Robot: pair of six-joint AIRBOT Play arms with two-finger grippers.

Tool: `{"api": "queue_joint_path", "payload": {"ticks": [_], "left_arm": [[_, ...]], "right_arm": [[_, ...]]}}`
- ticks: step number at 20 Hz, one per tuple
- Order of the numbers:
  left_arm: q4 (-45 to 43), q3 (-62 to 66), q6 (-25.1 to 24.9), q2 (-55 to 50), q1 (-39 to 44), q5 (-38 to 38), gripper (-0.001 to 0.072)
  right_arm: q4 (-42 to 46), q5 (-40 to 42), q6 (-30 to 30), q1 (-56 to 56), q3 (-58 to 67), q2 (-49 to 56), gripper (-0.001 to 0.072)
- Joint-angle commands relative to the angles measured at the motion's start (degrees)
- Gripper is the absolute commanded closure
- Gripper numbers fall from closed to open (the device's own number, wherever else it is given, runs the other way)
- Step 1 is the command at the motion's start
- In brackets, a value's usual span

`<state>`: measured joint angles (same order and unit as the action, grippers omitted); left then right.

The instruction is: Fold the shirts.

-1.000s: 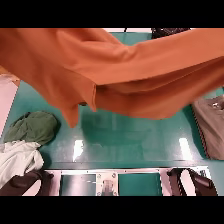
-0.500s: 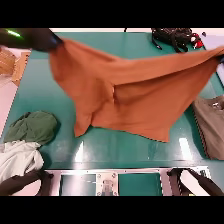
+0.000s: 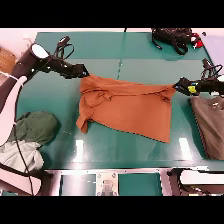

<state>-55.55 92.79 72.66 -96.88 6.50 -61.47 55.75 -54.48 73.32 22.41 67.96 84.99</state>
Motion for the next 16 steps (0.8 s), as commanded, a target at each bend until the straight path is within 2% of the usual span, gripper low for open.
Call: {"api": "queue_joint_path", "payload": {"ticks": [1,3,4,6,7,9,13,16], "left_arm": [[-12.7,6.9,0.6,-1.7,0.0,-12.5,0.0037],[-18.7,11.4,1.5,-1.7,0.0,-22.9,0.0038],[-19.1,12.5,1.4,-1.6,0.0,-25.7,0.0037],[-18.1,12.8,2.3,-1.6,0.0,-28.2,0.0038],[-16.5,12.4,2.3,-1.6,0.0,-28.9,0.0038],[-13.8,12.2,2.3,-1.6,0.0,-29.9,0.0038],[-9.9,12.1,2.3,-1.5,0.0,-30.4,0.0038],[-9.8,10.4,1.8,-0.3,0.0,-30.6,0.0038]], "right_arm": [[2.2,-7.3,2.8,4.0,2.1,1.1,0.0364],[4.3,-14.1,4.9,7.8,1.2,-1.0,0.0367],[5.5,-16.4,5.9,9.7,-1.0,-2.6,0.0441],[8.0,-17.3,8.1,13.0,-9.1,-7.6,0.0453],[9.7,-17.3,8.8,14.4,-14.1,-10.4,0.0437],[11.2,-17.2,10.3,16.6,-23.3,-14.8,0.0304],[7.1,-15.8,9.6,16.8,-38.4,-16.5,0.03],[2.3,-13.1,7.0,15.1,-43.2,-16.4,0.0301]]}}
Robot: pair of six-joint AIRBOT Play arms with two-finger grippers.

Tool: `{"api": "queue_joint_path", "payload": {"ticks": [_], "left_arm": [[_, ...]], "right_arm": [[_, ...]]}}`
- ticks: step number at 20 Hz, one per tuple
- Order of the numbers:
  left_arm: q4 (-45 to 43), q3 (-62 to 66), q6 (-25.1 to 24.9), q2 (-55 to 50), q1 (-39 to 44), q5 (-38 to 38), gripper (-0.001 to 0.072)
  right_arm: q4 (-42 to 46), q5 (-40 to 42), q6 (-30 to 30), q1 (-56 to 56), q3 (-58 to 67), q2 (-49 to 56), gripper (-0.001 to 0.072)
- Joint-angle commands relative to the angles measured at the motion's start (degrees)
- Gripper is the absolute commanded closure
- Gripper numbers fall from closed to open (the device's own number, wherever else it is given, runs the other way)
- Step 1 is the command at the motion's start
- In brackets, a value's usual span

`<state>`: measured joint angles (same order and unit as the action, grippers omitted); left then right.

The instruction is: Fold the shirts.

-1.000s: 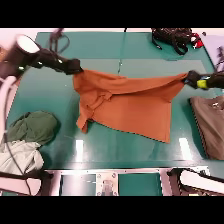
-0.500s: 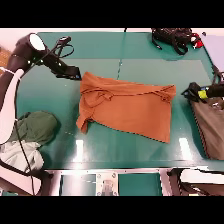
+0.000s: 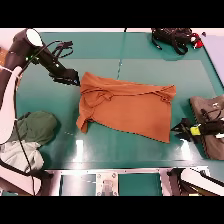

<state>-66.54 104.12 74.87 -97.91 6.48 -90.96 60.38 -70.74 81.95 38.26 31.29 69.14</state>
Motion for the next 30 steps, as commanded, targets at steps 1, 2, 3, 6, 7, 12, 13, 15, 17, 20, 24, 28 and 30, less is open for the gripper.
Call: {"api": "queue_joint_path", "payload": {"ticks": [1,2,3,6,7,12,13,15,17,20,24,28,30], "left_arm": [[1.0,-1.0,-0.4,1.0,0.0,-1.1,0.0038],[1.0,-1.0,-0.3,1.3,0.0,-1.1,0.0038],[1.1,-1.0,-0.3,1.6,0.0,-1.2,0.0038],[1.0,-2.0,-0.3,3.5,0.0,-1.6,0.0038],[1.0,-2.7,-0.3,4.4,0.0,-1.5,0.0039],[-2.0,-10.6,-0.1,11.3,4.8,-1.4,0.0039],[-4.1,-12.8,0.1,11.9,7.4,-1.2,0.0039],[-7.4,-18.0,0.7,12.2,15.0,0.3,0.0039],[-9.0,-23.0,2.1,12.2,23.3,5.3,0.0039],[-16.1,-26.2,6.4,10.6,34.2,13.3,0.0039],[-21.8,-26.2,9.2,7.2,38.4,11.8,0.0038],[-25.2,-26.3,9.4,6.0,38.4,12.4,0.0059],[-29.6,-26.3,10.6,6.0,38.4,14.1,0.0382]], "right_arm": [[-2.6,3.9,-1.6,-2.0,-6.8,-0.4,0.0305],[-3.5,4.3,-1.6,-3.3,-6.8,-0.2,0.0322],[-4.8,5.0,-1.7,-4.6,-6.8,0.1,0.0407],[-5.4,6.0,-3.7,-6.1,-3.8,0.5,0.0698],[-3.1,6.7,-2.5,-5.3,-0.9,0.5,0.0699],[0.2,8.7,1.7,-2.0,10.1,0.5,0.0699],[-0.5,9.1,1.4,-2.4,10.1,0.6,0.0699],[-0.6,9.9,0.3,-3.8,10.0,1.6,0.0699],[-0.8,10.1,0.1,-4.7,10.0,3.0,0.0699],[-1.3,10.1,0.1,-4.7,10.1,4.5,0.0699],[-1.3,11.4,0.1,-4.7,10.0,5.2,0.0699],[-1.4,12.5,0.1,-4.7,10.0,6.1,0.0699],[-1.4,12.7,0.1,-4.7,10.0,6.3,0.0699]]}}
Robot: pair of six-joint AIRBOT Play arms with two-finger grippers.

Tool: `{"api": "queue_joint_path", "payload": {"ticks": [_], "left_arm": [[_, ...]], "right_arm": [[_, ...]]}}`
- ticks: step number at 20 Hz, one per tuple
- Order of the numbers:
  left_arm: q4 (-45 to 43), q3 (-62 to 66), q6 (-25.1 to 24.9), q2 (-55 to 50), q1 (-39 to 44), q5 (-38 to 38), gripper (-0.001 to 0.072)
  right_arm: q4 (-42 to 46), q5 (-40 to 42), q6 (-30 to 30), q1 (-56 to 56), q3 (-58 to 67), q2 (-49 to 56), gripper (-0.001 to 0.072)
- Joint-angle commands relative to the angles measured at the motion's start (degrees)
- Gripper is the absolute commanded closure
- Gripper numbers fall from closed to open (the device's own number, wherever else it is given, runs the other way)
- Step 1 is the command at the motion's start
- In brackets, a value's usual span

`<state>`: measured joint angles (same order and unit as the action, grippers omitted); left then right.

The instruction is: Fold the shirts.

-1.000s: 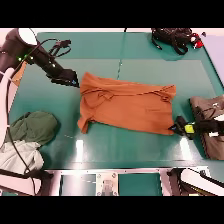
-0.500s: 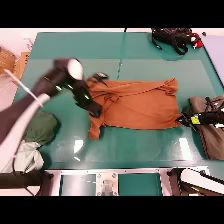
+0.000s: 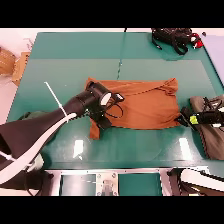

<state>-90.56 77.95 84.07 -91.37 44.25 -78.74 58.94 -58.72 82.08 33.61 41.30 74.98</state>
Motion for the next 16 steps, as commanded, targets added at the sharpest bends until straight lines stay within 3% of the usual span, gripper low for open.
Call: {"api": "queue_joint_path", "payload": {"ticks": [1,2,5,8,12,16], "left_arm": [[-7.0,-0.1,1.4,-0.5,0.6,2.2,0.0641],[-8.8,0.1,1.5,-0.2,0.6,2.0,0.0684],[-11.1,2.5,1.6,3.1,-2.3,-0.8,0.0685],[-1.5,1.5,0.9,7.7,-13.0,-0.5,0.0685],[19.5,-6.1,-8.7,9.2,-30.4,-5.3,0.0685],[24.0,-17.7,-15.1,9.2,-38.6,-4.5,0.0684]], "right_arm": [[0.0,0.7,0.0,0.0,0.0,0.5,0.0699],[0.1,0.7,-0.3,0.0,0.0,0.7,0.0699],[0.9,0.9,-0.3,0.1,0.0,0.7,0.0699],[2.7,0.7,-0.2,0.1,0.0,0.7,0.07],[2.7,-0.1,-0.2,0.5,0.0,0.7,0.07],[2.8,-0.9,-0.2,0.5,0.0,0.7,0.07]]}}
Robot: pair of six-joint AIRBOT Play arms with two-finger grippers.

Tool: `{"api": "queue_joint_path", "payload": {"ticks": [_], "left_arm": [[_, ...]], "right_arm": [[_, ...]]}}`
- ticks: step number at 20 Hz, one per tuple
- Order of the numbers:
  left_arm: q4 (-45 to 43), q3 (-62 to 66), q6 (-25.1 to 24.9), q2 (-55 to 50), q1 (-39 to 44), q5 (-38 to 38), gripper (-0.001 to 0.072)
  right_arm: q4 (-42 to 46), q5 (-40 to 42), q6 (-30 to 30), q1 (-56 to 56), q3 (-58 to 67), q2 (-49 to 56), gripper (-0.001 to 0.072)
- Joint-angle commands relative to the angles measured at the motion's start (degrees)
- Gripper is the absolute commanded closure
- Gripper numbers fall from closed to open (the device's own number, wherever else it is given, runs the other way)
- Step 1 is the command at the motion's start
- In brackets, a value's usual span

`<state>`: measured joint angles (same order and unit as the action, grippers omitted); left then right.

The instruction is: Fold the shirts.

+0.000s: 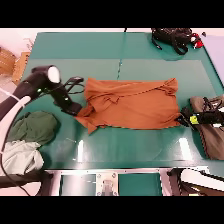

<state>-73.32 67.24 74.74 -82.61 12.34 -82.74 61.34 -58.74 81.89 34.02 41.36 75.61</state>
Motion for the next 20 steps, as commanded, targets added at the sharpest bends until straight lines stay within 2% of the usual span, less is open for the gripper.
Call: {"api": "queue_joint_path", "payload": {"ticks": [1,4,5,6,7,13,17,18,19,20], "left_arm": [[7.0,-9.6,-6.5,0.4,-8.0,0.3,0.0684],[10.1,-14.2,-8.7,0.2,-10.4,3.4,0.0683],[10.5,-14.1,-8.8,0.2,-10.4,4.3,0.0641],[12.1,-13.9,-9.2,0.2,-10.4,5.0,0.0324],[13.2,-13.5,-9.2,0.2,-10.4,5.9,0.0086],[14.8,-11.9,-9.3,0.1,-9.8,8.1,0.0089],[15.6,-15.2,-10.8,0.0,-4.9,12.2,0.0091],[14.9,-15.9,-10.7,0.0,-4.3,12.2,0.018],[14.0,-16.0,-10.8,0.0,-4.3,11.6,0.0393],[13.0,-16.0,-10.7,0.1,-4.5,11.2,0.0482]], "right_arm": [[0.4,-0.9,0.0,0.0,-0.1,0.0,0.07],[0.2,-1.4,0.0,0.0,-0.1,0.0,0.07],[0.2,-1.6,0.0,0.0,-0.1,0.0,0.07],[0.2,-2.1,0.0,0.0,-0.1,0.0,0.0699],[0.2,-2.4,0.0,0.0,-0.1,0.0,0.07],[0.2,-2.8,0.0,0.0,-0.1,0.0,0.07],[0.2,-2.8,0.0,0.0,-0.1,0.0,0.07],[0.2,-2.8,0.0,0.0,-0.1,0.0,0.07],[0.2,-2.8,0.0,0.0,-0.1,0.0,0.07],[0.2,-2.8,0.0,0.0,-0.1,0.0,0.07]]}}
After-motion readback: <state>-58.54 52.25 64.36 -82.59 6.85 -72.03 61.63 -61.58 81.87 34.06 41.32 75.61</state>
